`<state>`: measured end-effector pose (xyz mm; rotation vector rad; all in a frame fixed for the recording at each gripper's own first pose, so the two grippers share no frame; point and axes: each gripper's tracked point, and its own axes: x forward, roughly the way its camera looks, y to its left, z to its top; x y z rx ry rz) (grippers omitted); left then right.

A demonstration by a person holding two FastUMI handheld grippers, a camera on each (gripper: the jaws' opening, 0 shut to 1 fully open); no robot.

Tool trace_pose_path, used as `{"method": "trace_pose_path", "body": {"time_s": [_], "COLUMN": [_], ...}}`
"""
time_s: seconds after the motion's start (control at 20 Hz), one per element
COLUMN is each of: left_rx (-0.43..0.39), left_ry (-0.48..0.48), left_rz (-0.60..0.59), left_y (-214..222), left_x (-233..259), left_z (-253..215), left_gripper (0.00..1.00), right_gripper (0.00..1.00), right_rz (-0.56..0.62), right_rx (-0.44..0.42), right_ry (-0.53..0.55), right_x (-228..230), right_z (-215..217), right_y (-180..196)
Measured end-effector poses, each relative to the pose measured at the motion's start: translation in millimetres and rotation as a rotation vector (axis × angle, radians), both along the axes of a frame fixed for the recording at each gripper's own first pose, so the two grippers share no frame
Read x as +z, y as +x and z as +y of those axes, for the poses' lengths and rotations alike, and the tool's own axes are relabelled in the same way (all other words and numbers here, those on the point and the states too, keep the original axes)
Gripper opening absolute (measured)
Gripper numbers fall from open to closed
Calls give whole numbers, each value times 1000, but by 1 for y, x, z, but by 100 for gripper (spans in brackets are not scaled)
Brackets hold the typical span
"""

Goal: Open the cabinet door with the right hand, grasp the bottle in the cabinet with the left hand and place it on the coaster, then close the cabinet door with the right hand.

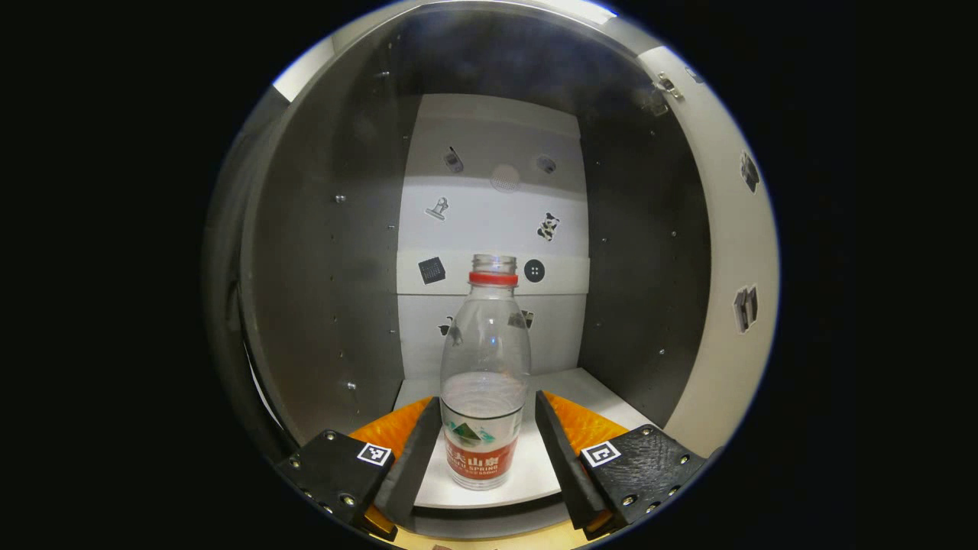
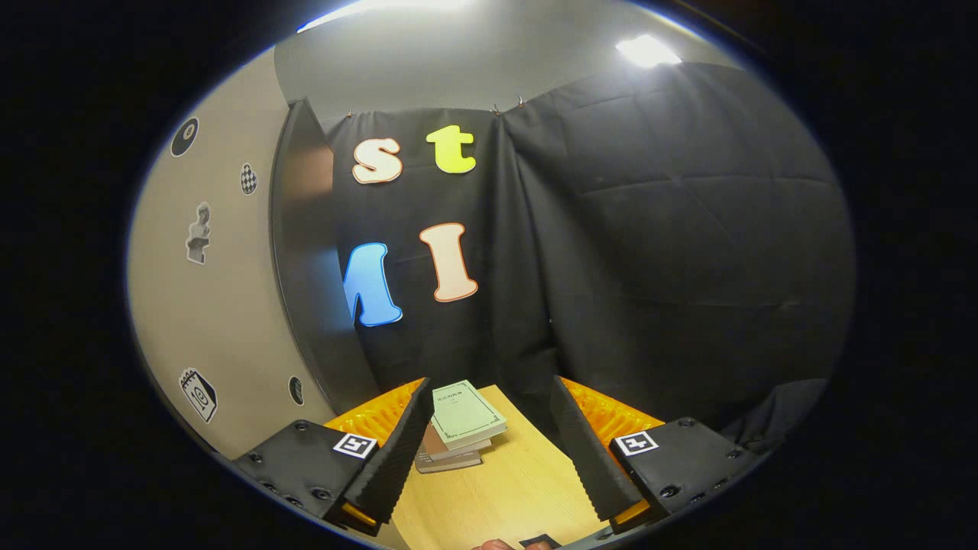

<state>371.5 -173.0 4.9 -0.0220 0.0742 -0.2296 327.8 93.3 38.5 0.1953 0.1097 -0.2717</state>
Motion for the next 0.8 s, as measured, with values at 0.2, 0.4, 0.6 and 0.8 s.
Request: {"method": "trace_pose_path", "body": {"time_s": [0.2,0.4,0.6,0.8], "left_rx": [-6,-24,-31,-32], "left_ry": [-15,-3,-1,13], "left_rz": [13,10,16,9], "left_y": [10,13,14,12], "left_x": [-3,-2,-3,0], "left_z": [1,-2,-5,-4], "left_gripper": [72,72,72,65], "right_gripper": [97,97,97,97], "right_rz": [2,6,13,15], "right_rx": [-22,-24,-17,-14], "right_ry": [6,4,-6,-11], "right_x": [-2,-5,-8,-11], "right_z": [-6,-5,-1,0], "right_y": [1,3,8,9]}}
